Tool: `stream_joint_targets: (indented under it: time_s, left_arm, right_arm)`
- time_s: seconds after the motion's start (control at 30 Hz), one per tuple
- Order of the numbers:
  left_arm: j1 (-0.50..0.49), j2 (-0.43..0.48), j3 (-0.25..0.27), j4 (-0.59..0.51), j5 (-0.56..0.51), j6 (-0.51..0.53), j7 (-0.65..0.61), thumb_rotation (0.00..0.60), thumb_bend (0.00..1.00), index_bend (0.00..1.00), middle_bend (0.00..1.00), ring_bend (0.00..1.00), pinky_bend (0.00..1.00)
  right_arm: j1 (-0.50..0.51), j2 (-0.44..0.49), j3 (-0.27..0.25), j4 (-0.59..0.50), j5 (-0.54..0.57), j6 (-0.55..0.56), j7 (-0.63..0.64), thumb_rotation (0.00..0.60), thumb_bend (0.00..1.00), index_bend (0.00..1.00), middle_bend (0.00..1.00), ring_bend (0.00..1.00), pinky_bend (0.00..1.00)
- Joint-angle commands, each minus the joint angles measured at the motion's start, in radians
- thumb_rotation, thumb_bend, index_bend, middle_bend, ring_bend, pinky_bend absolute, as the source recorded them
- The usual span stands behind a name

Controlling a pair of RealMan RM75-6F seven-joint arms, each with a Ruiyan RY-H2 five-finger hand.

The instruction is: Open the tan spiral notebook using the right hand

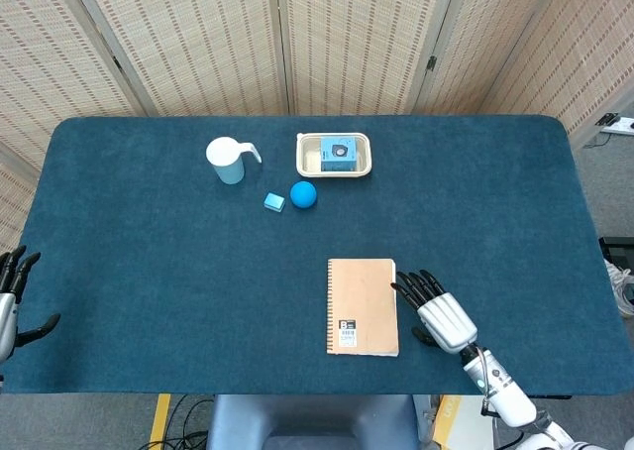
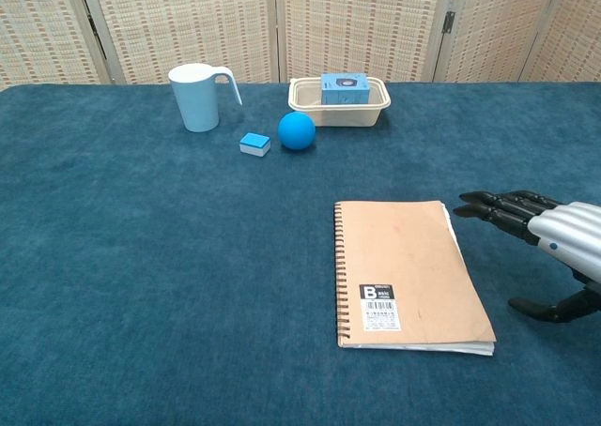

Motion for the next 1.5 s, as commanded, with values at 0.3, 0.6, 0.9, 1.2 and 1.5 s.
stream_joint_targets:
  time_s: [0.3,0.6,0.9,1.2,1.5]
  left_arm:
    - [-0.004,0.004,-0.001,0.003,-0.003,-0.013,-0.01,0.6,0.2,0.13,0.06,0.06,0.14]
    - [-0.002,0.006,-0.001,0.003,-0.001,-0.01,-0.016,0.6,0.2,0.13,0.06,0.06,0.14]
    - [-0.001,0.007,-0.001,0.002,-0.001,-0.009,-0.015,0.6,0.2,0.13,0.06,0.06,0.14]
    - [-0.001,0.007,-0.001,0.001,-0.001,-0.008,-0.01,0.6,0.2,0.13,0.06,0.06,0.14]
    - [0.002,0.008,-0.002,-0.001,0.001,-0.001,-0.011,0.6,0.2,0.13,0.06,0.06,0.14]
  right_arm:
    - [0.024,-0.041,-0.004,0.044,0.013,0.009,0.051,0.6,0.36,0.0,0.0,0.0,0.0]
    - [0.038,-0.063,-0.008,0.064,0.022,0.008,0.064,0.6,0.38,0.0,0.0,0.0,0.0]
    - [0.048,-0.08,-0.012,0.084,0.033,0.007,0.076,0.6,0.38,0.0,0.0,0.0,0.0]
    - [0.055,-0.095,-0.013,0.099,0.041,0.011,0.099,0.6,0.38,0.0,0.0,0.0,0.0]
    - [0.057,-0.125,-0.012,0.136,0.038,0.043,0.138,0.6,0.38,0.0,0.0,0.0,0.0]
